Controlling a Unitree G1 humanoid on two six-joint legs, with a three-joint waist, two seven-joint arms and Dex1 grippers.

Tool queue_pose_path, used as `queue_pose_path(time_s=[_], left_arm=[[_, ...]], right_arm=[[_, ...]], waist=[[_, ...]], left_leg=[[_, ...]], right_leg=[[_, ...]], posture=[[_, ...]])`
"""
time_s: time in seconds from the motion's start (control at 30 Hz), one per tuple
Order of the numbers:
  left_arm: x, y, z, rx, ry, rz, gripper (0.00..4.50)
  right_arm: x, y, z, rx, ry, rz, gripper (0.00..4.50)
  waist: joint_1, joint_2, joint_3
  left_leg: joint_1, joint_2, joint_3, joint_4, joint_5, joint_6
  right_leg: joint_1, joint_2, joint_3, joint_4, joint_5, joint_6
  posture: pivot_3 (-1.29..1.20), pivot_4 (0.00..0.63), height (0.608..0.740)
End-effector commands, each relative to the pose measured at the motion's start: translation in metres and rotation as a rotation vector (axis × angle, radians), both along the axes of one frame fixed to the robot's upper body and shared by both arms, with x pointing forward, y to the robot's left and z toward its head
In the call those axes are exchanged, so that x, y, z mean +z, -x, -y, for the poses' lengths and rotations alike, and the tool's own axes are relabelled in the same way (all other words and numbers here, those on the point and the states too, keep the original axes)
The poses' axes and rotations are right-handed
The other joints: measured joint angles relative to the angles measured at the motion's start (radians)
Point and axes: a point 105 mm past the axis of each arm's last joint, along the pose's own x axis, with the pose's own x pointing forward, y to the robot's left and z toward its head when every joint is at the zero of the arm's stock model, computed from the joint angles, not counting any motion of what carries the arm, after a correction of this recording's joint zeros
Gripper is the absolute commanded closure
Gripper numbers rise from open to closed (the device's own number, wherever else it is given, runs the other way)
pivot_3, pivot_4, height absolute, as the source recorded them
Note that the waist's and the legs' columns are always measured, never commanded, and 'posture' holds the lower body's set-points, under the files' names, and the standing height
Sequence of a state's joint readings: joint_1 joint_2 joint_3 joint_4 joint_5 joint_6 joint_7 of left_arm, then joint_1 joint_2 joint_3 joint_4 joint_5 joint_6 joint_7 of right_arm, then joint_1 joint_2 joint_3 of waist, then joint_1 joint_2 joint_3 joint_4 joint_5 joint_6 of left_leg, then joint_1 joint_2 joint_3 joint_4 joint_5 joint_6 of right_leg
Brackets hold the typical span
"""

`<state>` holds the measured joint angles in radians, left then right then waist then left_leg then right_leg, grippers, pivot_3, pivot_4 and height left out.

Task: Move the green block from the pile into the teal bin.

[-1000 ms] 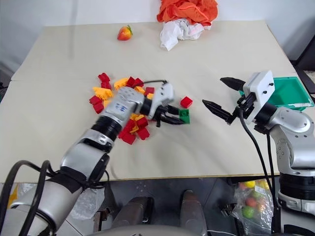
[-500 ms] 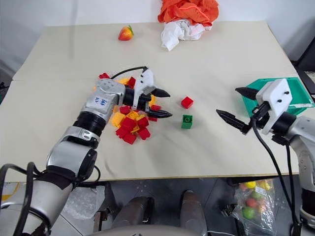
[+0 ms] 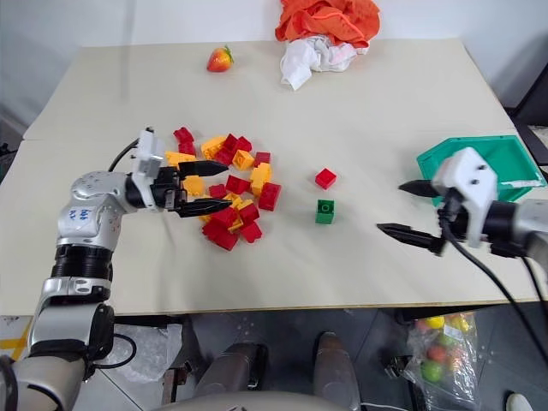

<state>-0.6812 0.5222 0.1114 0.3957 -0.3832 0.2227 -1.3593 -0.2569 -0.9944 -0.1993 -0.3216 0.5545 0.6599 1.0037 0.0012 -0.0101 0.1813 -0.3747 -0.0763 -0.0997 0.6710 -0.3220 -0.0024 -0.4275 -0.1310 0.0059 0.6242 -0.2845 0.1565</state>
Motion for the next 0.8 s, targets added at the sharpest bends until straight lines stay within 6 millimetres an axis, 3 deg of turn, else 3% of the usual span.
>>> queue_pose_path(time_s=[0.03,0.13,0.37,0.47,0.7,0.8], left_arm=[[0.006,0.016,-0.008,-0.029,0.015,0.058,0.04],[-0.002,0.026,-0.011,-0.037,-0.006,0.057,0.04],[-0.002,0.027,-0.011,0.016,-0.002,0.069,0.04],[0.0,0.027,-0.011,0.026,0.003,0.073,0.0],[0.001,0.027,-0.01,0.025,0.007,0.08,0.0],[0.004,0.021,-0.003,0.027,0.012,0.107,0.0]], right_arm=[[-0.013,-0.018,-0.019,0.027,-0.022,-0.001,0.0],[-0.035,-0.04,-0.036,0.055,-0.018,-0.023,0.0],[-0.051,-0.072,-0.063,0.096,-0.05,-0.03,0.0],[-0.045,-0.074,-0.069,0.102,-0.082,-0.012,0.65],[-0.037,-0.065,-0.063,0.061,-0.11,0.022,3.02],[-0.021,-0.061,-0.058,0.018,-0.116,0.093,3.0]], waist=[[-0.004,0.0,0.0],[-0.009,0.0,0.0],[-0.002,0.0,0.0],[-0.005,0.0,0.0],[-0.004,0.0,0.0],[-0.003,0.0,0.0]], left_leg=[[0.0,0.0,0.0,0.0,0.0,0.0],[0.0,0.001,0.001,0.0,0.0,0.0],[0.0,0.0,0.0,-0.001,0.0,0.0],[0.0,0.0,0.0,-0.003,0.0,0.0],[0.0,0.001,0.0,-0.004,0.0,0.0],[0.0,0.0,0.0,-0.004,0.0,0.0]], right_leg=[[0.0,0.0,0.0,0.0,0.0,0.0],[0.0,0.0,0.001,-0.001,0.0,0.0],[-0.001,0.0,0.0,-0.001,0.0,-0.001],[-0.001,0.0,-0.001,0.001,0.0,-0.001],[-0.001,0.0,-0.001,0.0,0.0,-0.001],[-0.001,0.0,-0.001,0.0,0.0,-0.001]], posture=[[0.0,0.15,0.74],[0.0,0.15,0.74],[0.0,0.15,0.74],[0.0,0.15,0.74],[0.0,0.15,0.74],[0.0,0.15,0.74]])
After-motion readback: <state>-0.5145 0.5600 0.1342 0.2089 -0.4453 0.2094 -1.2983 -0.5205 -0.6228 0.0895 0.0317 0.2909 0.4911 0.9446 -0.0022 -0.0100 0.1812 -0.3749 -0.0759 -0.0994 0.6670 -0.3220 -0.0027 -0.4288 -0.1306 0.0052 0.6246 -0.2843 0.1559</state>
